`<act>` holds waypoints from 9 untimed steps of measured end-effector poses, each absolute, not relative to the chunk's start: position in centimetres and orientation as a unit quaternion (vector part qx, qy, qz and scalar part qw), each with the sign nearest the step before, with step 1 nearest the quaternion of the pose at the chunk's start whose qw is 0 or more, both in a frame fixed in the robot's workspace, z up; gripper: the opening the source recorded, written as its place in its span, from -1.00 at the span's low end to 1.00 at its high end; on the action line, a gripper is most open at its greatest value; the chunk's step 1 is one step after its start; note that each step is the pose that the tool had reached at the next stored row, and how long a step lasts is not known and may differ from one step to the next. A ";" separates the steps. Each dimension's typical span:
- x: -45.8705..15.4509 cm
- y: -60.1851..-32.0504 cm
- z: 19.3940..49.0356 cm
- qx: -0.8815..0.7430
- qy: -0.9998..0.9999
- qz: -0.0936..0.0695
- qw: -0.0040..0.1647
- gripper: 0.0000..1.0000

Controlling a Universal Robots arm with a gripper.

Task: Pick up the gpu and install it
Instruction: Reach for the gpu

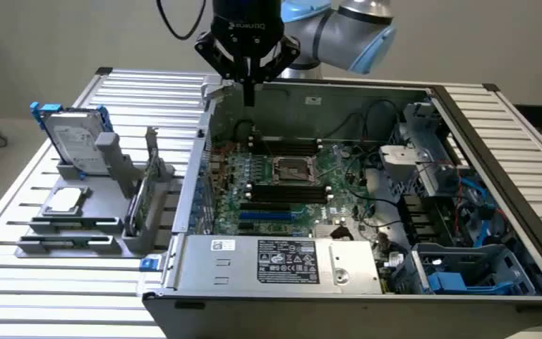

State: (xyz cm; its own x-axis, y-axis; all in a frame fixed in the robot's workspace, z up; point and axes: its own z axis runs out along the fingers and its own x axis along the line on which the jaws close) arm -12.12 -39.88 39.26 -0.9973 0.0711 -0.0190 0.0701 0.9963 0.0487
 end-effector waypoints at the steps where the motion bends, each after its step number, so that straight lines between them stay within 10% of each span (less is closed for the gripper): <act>1: -12.1 -39.9 39.3 0.035 0.999 0.024 0.010 -0.79; 9: -12.8 -39.9 39.4 0.035 0.999 0.024 0.010 -0.79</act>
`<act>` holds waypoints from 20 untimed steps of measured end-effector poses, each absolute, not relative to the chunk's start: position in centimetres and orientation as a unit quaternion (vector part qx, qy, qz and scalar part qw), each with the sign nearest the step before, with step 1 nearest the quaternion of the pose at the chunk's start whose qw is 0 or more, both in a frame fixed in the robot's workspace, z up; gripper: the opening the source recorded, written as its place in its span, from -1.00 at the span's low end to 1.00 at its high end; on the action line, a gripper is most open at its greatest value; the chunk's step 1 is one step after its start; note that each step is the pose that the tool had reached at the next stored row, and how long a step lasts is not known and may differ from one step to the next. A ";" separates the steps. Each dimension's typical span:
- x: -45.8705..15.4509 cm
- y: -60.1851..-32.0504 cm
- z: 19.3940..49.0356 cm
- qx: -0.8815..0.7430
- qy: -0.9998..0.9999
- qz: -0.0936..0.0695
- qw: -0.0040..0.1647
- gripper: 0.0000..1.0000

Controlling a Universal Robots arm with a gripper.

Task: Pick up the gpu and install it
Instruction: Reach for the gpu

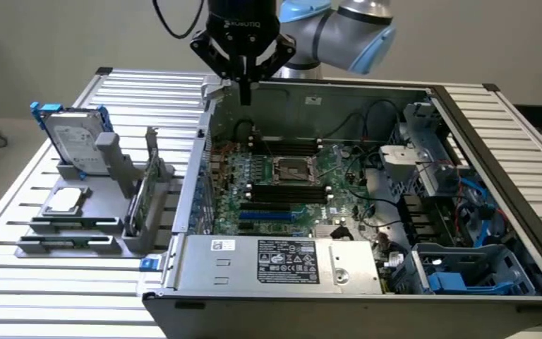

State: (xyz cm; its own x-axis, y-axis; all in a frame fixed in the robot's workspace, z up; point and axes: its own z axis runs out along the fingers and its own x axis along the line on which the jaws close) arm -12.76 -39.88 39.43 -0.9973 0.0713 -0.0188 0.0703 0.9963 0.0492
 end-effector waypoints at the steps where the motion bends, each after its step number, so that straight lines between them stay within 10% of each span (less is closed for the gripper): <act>1: -13.2 -39.9 39.4 0.035 0.999 0.024 0.010 -0.79; 20: -21.8 -39.8 38.8 0.036 0.999 0.023 -0.015 -0.79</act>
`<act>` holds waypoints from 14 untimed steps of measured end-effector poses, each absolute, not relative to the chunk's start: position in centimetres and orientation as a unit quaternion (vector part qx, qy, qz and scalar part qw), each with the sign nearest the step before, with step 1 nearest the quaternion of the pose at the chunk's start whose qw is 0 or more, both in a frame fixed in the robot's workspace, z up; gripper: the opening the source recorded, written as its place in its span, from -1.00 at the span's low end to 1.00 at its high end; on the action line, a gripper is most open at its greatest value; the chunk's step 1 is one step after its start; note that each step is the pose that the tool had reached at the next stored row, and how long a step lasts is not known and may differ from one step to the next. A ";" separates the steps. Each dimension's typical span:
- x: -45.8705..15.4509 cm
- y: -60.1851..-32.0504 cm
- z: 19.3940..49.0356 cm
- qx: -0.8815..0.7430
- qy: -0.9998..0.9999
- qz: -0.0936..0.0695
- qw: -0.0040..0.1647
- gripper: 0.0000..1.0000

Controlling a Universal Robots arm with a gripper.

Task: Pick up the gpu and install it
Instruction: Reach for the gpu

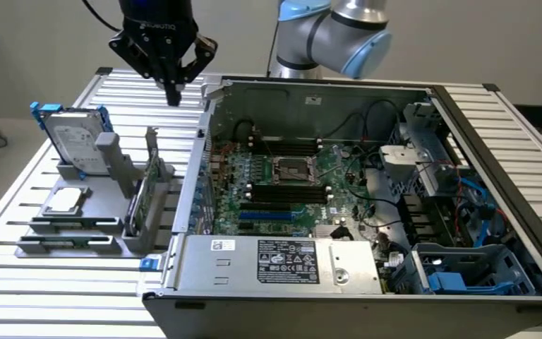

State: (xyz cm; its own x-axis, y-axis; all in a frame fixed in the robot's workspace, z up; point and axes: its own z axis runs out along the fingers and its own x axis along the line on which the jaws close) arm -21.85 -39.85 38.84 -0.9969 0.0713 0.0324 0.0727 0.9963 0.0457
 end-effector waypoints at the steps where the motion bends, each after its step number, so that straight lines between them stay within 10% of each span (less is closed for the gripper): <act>1: -22.3 -39.8 38.7 -0.036 -0.999 -0.023 0.016 -0.79; 14: -26.3 -40.4 37.0 -0.035 -0.999 -0.023 0.022 -0.79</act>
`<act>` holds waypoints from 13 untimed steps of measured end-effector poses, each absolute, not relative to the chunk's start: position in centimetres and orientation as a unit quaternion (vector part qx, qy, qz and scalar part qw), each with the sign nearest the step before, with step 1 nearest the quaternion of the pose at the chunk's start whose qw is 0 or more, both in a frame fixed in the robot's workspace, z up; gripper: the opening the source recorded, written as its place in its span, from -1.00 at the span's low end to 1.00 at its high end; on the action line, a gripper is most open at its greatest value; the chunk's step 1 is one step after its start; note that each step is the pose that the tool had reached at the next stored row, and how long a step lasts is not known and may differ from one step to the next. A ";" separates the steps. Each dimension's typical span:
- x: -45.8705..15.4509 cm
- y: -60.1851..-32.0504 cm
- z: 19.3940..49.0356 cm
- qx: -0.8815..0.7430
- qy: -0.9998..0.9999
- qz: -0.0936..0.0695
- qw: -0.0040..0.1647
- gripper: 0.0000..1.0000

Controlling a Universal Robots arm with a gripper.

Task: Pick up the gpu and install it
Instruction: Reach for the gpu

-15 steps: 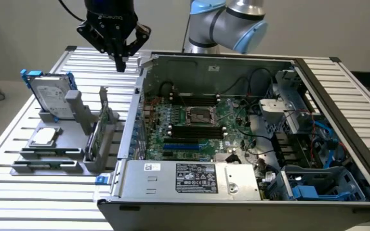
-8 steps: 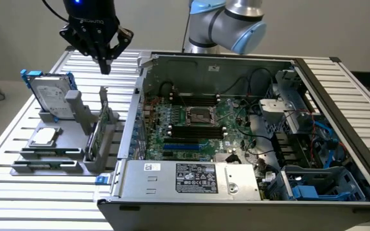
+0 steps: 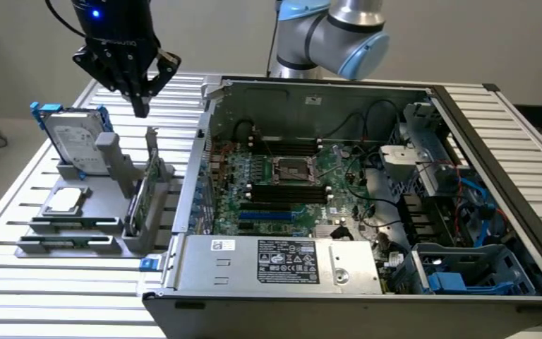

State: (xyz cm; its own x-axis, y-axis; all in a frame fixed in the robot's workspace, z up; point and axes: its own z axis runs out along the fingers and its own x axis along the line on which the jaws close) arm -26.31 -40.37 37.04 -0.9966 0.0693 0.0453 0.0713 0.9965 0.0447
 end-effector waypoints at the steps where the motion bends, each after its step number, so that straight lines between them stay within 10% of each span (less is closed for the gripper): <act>1: -26.5 -40.5 36.9 -0.035 -0.999 -0.023 0.022 -0.79; 13: -27.5 -41.5 36.7 -0.003 -0.999 -0.022 0.024 -0.79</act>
